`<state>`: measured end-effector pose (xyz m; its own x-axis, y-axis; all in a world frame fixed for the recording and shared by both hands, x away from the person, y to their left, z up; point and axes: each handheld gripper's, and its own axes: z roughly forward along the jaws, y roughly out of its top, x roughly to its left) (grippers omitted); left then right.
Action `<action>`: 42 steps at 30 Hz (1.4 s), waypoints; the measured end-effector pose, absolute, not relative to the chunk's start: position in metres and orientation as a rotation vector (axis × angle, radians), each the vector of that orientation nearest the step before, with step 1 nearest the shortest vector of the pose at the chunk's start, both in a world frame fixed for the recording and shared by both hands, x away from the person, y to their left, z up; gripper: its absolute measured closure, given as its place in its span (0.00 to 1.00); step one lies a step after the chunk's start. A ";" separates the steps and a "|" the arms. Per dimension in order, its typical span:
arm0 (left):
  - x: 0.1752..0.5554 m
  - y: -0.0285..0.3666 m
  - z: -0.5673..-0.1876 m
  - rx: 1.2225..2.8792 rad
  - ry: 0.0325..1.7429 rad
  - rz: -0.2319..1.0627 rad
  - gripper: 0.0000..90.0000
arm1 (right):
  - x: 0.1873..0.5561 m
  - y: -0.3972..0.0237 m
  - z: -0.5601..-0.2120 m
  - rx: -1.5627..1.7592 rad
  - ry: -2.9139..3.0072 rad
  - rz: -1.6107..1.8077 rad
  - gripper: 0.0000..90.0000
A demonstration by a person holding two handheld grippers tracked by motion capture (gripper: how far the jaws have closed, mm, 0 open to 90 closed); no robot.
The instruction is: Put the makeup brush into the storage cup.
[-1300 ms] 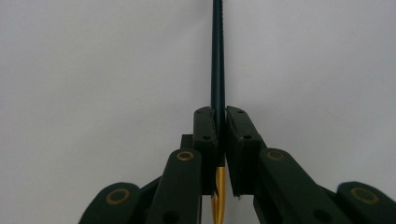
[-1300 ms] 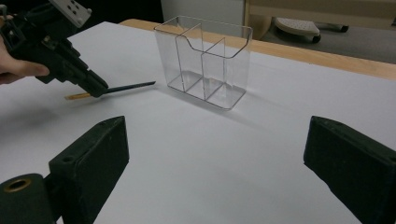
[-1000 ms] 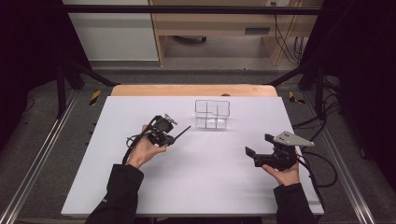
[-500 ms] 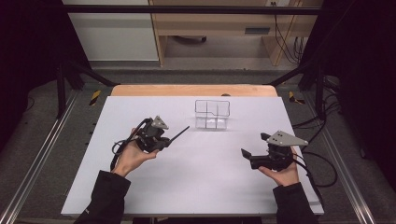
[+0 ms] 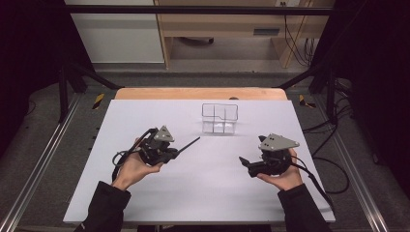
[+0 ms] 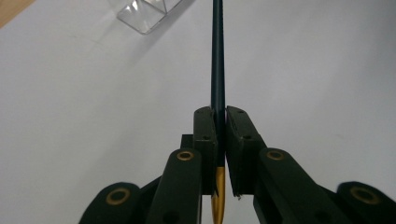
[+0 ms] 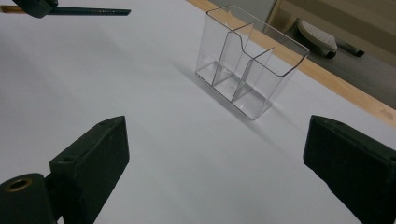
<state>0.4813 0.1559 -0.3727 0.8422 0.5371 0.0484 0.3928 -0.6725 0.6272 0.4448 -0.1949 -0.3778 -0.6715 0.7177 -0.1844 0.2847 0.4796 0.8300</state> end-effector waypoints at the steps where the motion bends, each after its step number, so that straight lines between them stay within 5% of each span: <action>1: 0.481 0.155 -0.373 2.392 0.675 0.300 0.91 | 0.445 -0.193 -0.377 0.817 2.217 1.087 0.08; 42: 0.464 0.099 -0.361 2.435 0.372 0.153 0.91 | 0.433 -0.131 -0.371 0.267 2.432 0.839 0.12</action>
<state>0.4637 0.0995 -0.3612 0.9526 0.3039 0.0150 0.2265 -0.7411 0.6321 0.4325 -0.1310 -0.3706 -0.8303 0.3502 -0.4335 0.0082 0.7855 0.6188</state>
